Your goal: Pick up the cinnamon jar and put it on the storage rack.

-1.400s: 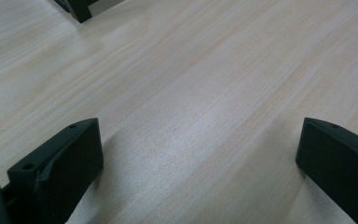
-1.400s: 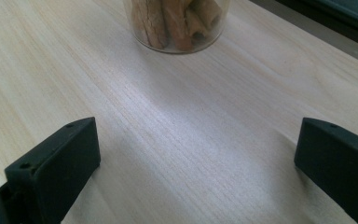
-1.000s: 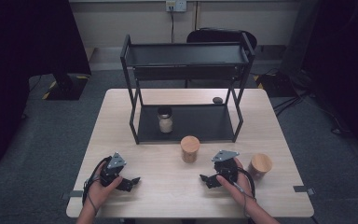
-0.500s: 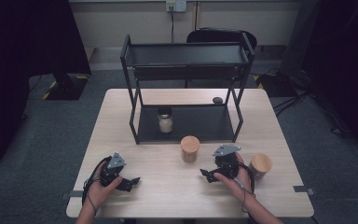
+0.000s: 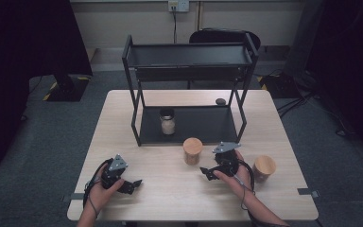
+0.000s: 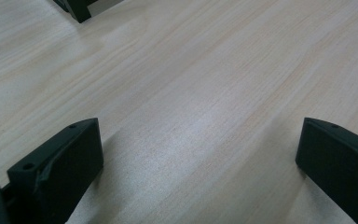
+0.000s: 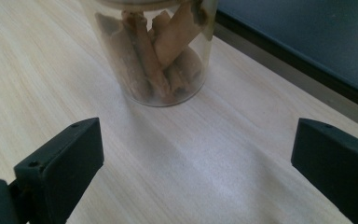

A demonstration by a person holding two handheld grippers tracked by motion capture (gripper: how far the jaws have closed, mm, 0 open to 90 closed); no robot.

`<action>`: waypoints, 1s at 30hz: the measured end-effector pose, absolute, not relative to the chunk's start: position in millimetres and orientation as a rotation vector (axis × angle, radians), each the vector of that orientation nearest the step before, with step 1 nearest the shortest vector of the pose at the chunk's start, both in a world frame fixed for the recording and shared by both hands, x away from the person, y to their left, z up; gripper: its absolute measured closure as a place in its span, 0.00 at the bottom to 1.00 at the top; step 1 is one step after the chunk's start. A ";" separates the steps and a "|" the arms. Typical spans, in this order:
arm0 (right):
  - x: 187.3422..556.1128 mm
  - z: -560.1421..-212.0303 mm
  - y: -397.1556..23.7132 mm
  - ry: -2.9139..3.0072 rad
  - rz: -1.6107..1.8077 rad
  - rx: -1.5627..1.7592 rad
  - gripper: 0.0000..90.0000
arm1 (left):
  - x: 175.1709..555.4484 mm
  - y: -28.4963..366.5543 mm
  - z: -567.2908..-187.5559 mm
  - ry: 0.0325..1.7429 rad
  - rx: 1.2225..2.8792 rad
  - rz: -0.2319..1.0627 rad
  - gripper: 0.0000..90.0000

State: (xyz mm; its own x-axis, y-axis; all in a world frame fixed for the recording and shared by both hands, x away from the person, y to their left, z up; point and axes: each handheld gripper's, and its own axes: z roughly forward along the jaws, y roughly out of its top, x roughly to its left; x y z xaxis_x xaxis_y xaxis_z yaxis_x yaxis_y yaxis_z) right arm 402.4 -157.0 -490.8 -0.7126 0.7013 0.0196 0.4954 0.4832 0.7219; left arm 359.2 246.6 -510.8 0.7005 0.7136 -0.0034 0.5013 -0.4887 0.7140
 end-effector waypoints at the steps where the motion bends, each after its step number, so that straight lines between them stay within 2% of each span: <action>1: 403.2 -490.4 -156.6 2.454 1.061 1.020 0.01 | 359.2 246.8 -510.8 0.920 2.194 0.383 0.00; 30: 416.3 -486.1 -118.5 2.494 1.128 0.960 0.01 | 359.2 246.8 -510.8 0.920 2.194 0.383 0.00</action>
State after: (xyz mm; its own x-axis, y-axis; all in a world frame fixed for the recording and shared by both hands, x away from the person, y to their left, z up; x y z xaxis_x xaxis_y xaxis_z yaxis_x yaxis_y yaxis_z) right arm 416.3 -118.5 -486.1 -0.7552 0.6537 0.0481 0.4678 0.4860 0.7382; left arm 359.2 246.8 -510.8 0.7019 0.7123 -0.0027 0.4998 -0.4898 0.7143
